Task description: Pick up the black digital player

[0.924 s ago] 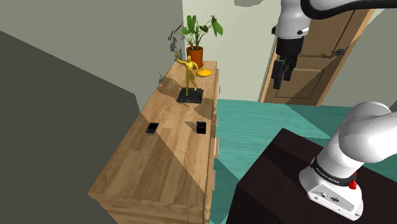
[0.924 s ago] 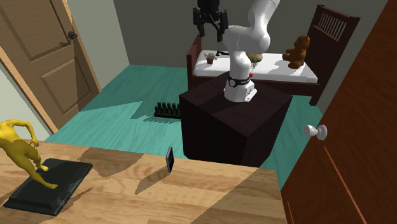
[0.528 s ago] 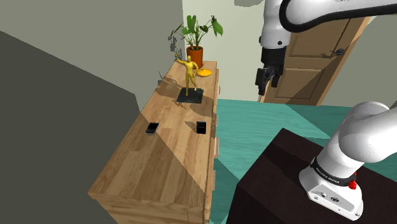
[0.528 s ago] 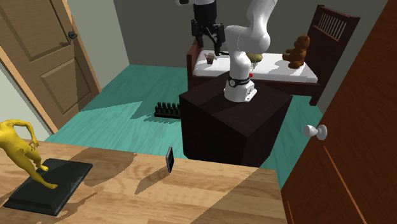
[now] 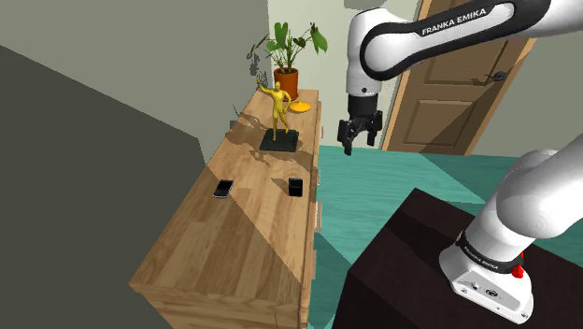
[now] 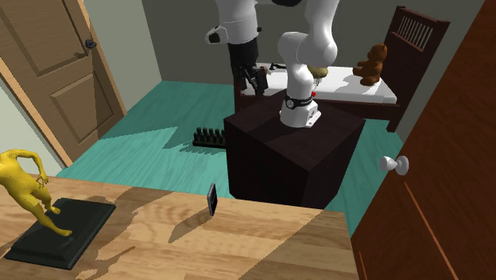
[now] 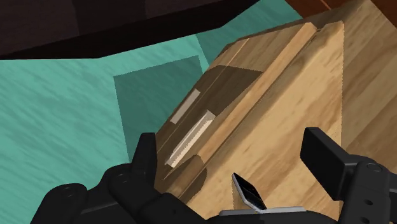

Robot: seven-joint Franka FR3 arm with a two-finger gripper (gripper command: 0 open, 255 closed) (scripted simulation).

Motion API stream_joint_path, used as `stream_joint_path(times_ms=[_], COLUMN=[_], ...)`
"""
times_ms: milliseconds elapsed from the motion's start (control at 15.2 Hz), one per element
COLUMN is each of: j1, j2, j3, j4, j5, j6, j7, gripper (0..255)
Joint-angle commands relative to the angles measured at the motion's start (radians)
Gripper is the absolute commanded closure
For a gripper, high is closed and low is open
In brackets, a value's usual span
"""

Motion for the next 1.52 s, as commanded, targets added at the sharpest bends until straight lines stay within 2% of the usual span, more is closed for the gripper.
stream_joint_path(times_ms=[0,726,1320,1452], j1=[-0.003,-0.008,0.014,0.016], j2=[0.081,0.521,0.878,0.910], j3=[0.016,0.045,0.015,0.012], j4=[0.030,0.256,0.546,0.567], j5=[0.009,0.006,-0.003,-0.002], j6=[0.052,0.260,0.327,0.337], j7=[0.045,0.258,0.400,0.406], gripper=[0,0,0,0])
